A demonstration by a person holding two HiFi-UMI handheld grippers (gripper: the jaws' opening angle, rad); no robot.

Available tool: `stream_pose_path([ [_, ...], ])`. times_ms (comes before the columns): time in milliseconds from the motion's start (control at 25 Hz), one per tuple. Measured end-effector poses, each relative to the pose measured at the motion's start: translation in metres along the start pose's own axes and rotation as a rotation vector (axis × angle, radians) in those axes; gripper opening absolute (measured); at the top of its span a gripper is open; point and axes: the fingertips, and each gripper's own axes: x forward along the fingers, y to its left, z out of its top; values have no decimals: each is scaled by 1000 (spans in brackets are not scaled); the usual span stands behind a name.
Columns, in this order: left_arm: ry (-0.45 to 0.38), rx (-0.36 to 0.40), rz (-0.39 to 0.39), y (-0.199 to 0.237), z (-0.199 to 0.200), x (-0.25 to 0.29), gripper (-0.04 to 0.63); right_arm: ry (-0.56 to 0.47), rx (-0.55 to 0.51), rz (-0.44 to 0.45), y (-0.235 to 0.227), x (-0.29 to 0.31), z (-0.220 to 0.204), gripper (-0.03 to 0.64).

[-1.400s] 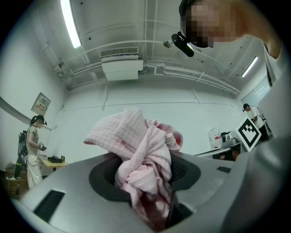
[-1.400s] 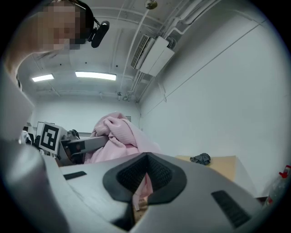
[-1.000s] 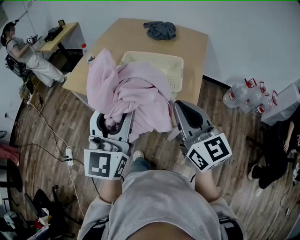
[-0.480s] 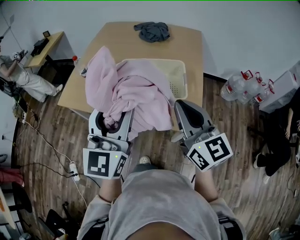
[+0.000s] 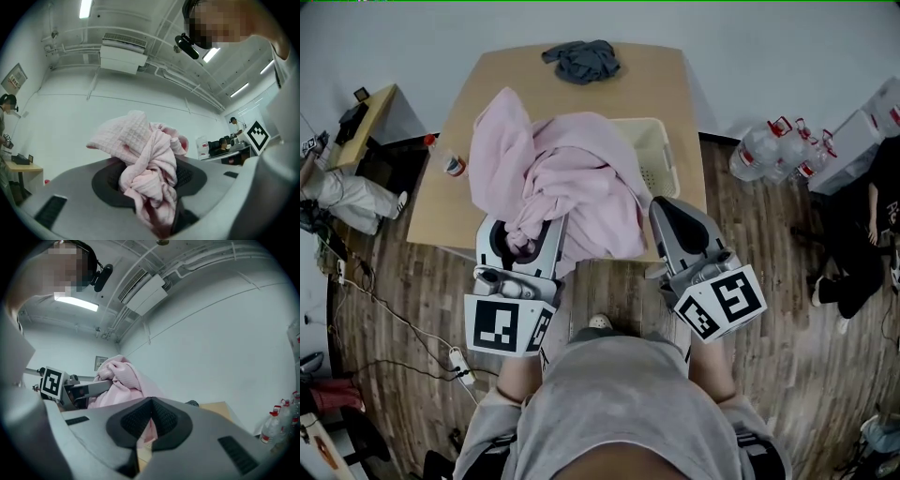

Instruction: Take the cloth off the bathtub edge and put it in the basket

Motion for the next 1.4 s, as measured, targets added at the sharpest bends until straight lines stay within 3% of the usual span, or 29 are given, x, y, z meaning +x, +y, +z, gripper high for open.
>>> stream_pose_path([
  [480,-14,-3,-58,7,-8,7,219,-9,-2,-76,-1,-3,-10,6],
  [760,-11,-1,-57,8,-8,7,219,-1,-5,-76,-2,-1,-11,6],
  [1000,-9,13,-28,9,-12,8,219,-15,-12,-44,-8,7,-9,6],
  [1400,-15,30,86,11,-11,33,219,-18,-20,44,-43,27,2,6],
])
